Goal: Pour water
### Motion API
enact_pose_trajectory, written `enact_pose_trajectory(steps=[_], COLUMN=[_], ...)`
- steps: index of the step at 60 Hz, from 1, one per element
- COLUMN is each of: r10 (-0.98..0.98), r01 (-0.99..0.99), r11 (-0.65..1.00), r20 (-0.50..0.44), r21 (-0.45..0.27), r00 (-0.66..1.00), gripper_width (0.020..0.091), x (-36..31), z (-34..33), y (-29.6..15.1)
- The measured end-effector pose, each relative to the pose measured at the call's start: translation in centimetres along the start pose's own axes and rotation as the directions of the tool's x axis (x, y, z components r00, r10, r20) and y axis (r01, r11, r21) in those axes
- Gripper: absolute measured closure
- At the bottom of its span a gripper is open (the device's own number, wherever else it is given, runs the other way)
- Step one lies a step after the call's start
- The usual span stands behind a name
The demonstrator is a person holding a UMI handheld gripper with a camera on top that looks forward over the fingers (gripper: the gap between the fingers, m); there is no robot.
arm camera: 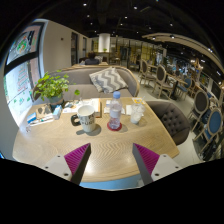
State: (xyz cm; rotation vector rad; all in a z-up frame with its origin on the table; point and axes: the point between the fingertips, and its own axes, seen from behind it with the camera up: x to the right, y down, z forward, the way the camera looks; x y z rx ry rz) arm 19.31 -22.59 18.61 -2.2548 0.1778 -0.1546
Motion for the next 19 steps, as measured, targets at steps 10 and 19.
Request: enact_pose_trajectory(steps=[10,19], r10=[-0.022,-0.054], r01=[0.022,0.054], r11=[1.0,0.998], r20=[-0.019,-0.032], r21=[0.004,0.012], r00=[1.0,0.998], gripper_width=[0.0247,0.0246], x=[0.9,1.2], z=[-0.8,-1.1], y=[0.4,0.1])
